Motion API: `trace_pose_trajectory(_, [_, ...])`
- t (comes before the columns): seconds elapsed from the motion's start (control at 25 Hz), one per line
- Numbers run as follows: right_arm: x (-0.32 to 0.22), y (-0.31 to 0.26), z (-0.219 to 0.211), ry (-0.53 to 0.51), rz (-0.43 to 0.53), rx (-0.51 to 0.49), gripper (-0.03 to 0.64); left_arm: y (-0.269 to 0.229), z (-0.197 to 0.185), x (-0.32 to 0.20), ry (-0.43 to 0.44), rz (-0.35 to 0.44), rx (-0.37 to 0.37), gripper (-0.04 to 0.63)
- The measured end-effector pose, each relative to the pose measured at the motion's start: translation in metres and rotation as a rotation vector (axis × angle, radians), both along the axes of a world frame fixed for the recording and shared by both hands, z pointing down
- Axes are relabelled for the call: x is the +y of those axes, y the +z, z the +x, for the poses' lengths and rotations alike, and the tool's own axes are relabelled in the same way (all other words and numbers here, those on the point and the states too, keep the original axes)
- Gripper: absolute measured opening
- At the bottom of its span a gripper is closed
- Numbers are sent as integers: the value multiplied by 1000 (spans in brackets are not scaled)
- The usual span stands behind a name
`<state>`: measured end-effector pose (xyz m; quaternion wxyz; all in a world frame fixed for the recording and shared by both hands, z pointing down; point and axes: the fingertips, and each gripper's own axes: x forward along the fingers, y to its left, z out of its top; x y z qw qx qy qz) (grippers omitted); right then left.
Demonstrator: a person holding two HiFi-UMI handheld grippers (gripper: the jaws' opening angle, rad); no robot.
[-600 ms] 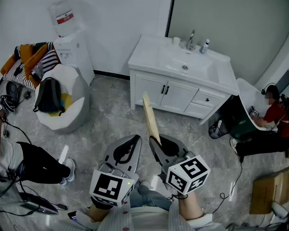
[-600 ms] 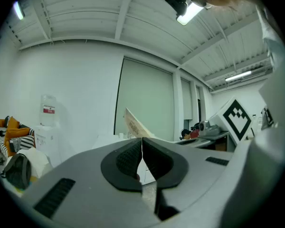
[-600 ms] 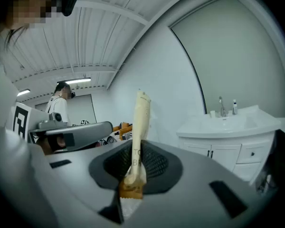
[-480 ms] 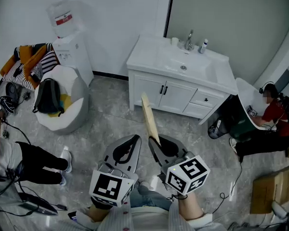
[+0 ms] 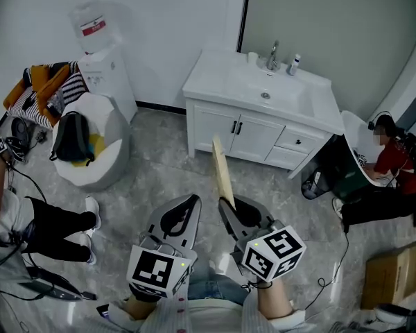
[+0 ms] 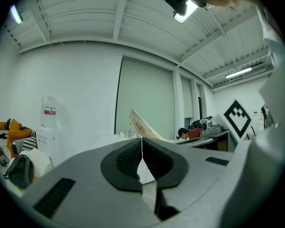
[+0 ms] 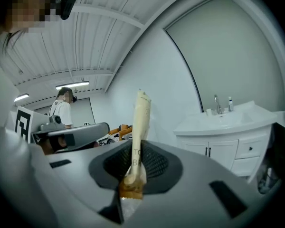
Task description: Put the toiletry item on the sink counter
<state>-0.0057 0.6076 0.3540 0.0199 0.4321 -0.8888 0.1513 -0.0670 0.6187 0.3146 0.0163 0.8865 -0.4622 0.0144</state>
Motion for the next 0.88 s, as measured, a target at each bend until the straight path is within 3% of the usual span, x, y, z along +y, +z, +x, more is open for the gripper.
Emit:
trace_pose_trajectory(0.4, [-41, 12, 5, 0, -36, -1, 57, 8, 1, -40, -11, -19, -3, 18])
trace_pose_trajectory(0.88, [-171, 15, 6, 5, -70, 22, 57, 9, 5, -172, 11, -45, 7, 18])
